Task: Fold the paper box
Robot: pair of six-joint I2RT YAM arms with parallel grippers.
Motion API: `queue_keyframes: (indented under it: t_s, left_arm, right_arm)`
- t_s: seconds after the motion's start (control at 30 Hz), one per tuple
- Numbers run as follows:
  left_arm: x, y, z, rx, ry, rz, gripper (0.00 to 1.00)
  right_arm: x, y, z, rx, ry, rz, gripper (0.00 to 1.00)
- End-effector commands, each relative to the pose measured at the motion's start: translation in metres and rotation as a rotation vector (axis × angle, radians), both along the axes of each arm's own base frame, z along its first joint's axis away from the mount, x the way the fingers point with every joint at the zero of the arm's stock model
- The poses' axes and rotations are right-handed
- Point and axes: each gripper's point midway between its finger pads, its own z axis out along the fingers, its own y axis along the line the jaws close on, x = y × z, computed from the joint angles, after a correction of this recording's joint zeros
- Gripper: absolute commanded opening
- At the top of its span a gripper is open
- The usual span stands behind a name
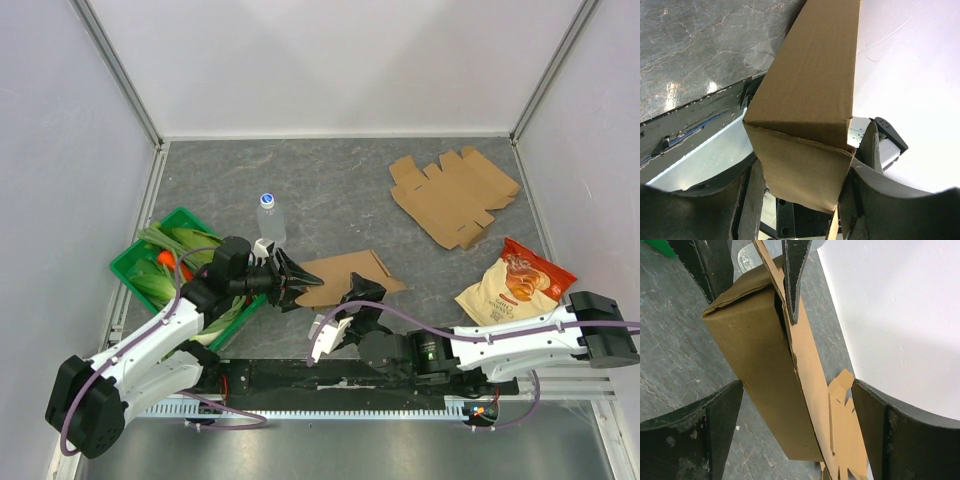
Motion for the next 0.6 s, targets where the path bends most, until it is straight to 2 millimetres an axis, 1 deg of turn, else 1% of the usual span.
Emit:
queue_keyframes:
  t_s: [0.0,0.07,0.2,0.3,0.37,0.43,0.47,0.53,0.57]
  left_arm:
    - [-0.02,-0.005,0.017,-0.079,0.034,-0.098,0.57]
    - [-0.019,-0.006,0.019,-0.08,0.032,-0.1,0.57]
    - [-0.018,-0.006,0.021,-0.08,0.027,-0.098,0.56]
    - [-0.019,-0.006,0.022,-0.081,0.029,-0.102,0.56]
    - [-0.019,-0.006,0.024,-0.082,0.028,-0.101,0.56]
    - [-0.02,-0.005,0.027,-0.085,0.026,-0.102,0.55]
    - [-0.02,-0.005,0.026,-0.081,0.03,-0.102,0.55]
    - [-0.021,-0.005,0.028,-0.081,0.029,-0.102,0.55]
    - [-0.021,-0.005,0.028,-0.08,0.03,-0.102,0.55]
  right_arm:
    - [-0.004,0.009,0.009,0.082,0.07,0.037,0.98]
    - [-0.009,0.013,0.007,0.11,0.104,0.069,0.98]
    - [-0.012,0.011,0.006,0.152,0.143,0.086,0.98]
    - [-0.005,0.004,0.005,0.14,0.106,0.044,0.98]
    - [-0.003,0.004,0.001,0.118,0.089,0.033,0.97]
    - [0.0,0.006,0.004,0.115,0.064,0.025,0.96]
    - [0.0,0.007,0.002,0.101,0.058,0.019,0.95]
    - [0.001,0.009,0.005,0.105,0.046,0.018,0.93]
    - [0.001,0.01,0.005,0.108,0.042,0.019,0.9]
